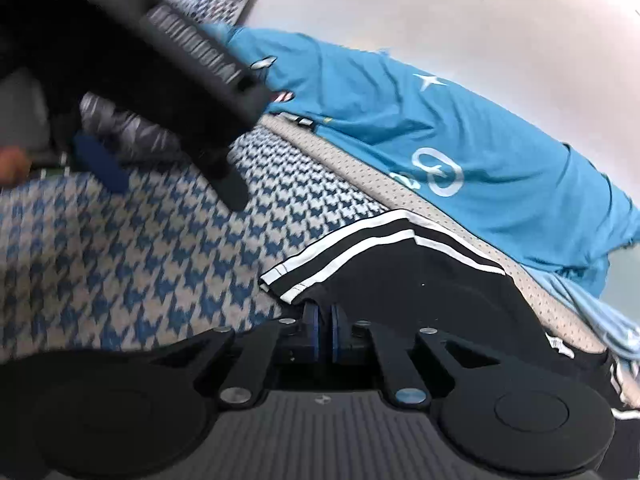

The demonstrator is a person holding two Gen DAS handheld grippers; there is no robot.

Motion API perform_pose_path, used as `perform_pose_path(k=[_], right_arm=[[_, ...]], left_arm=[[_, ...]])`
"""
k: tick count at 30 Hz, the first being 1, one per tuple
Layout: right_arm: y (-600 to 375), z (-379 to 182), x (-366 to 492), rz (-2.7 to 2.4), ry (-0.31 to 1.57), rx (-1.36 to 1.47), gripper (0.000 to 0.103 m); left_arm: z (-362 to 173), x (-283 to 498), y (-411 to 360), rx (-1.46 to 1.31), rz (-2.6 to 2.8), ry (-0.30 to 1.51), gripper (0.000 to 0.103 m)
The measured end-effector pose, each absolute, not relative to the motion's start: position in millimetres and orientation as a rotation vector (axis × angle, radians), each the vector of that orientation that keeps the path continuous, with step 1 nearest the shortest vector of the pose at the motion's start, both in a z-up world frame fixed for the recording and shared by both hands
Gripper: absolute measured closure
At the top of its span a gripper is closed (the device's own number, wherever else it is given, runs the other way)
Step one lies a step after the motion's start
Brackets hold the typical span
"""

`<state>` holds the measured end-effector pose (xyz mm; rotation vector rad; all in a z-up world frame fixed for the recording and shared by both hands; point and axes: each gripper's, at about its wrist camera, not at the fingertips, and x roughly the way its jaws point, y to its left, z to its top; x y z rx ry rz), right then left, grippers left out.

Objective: Fold clothes

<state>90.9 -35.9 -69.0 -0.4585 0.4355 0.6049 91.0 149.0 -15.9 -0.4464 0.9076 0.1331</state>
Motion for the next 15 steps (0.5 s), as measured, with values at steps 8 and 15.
perform_pose_path(k=[8, 15], right_arm=[[-76.5, -34.2, 120.6, 0.543, 0.462, -0.059, 0.097], [-120.9, -31.2, 144.3, 0.369, 0.514, 0.156, 0.097]], left_arm=[[-15.9, 90.4, 147.5, -0.44, 0.126, 0.917, 0.001], [-16.2, 92.2, 142.2, -0.432, 0.115, 0.925, 0.001]])
